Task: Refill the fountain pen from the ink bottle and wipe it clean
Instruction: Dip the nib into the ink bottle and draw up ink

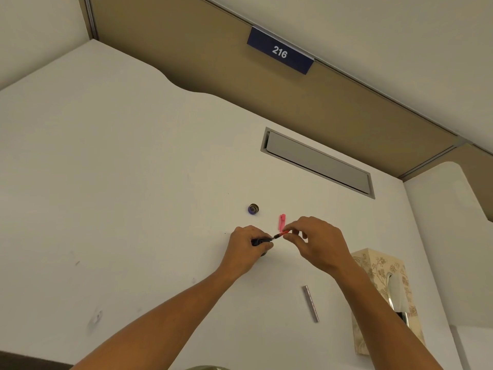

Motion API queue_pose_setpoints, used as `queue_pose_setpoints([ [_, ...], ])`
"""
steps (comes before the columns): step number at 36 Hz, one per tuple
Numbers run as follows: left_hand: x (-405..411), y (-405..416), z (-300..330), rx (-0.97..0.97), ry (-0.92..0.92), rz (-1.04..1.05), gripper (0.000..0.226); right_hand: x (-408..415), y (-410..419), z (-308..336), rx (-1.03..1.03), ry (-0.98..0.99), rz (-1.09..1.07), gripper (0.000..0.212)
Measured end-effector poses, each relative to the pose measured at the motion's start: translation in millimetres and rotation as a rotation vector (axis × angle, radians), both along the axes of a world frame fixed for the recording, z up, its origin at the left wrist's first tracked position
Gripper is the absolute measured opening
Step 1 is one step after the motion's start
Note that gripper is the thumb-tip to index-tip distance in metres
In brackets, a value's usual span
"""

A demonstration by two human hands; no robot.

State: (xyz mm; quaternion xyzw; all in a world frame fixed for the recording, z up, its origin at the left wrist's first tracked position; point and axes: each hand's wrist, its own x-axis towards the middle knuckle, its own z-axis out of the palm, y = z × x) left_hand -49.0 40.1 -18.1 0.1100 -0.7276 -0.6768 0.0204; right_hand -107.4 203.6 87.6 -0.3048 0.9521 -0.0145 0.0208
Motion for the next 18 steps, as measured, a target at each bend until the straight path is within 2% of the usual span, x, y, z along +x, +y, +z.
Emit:
queue_pose_setpoints([
  [9, -0.6, -0.8, 0.5, -0.015, -0.003, -0.007, 0.013, 3.4, -5.2, 0.3, 0.1, 0.086, 0.08, 0.02],
  [18, -1.0, -0.2, -0.1, -0.044, 0.014, -0.003, 0.013, -2.8, -4.5, -3.7, 0.198, 0.067, 0.107, 0.028],
])
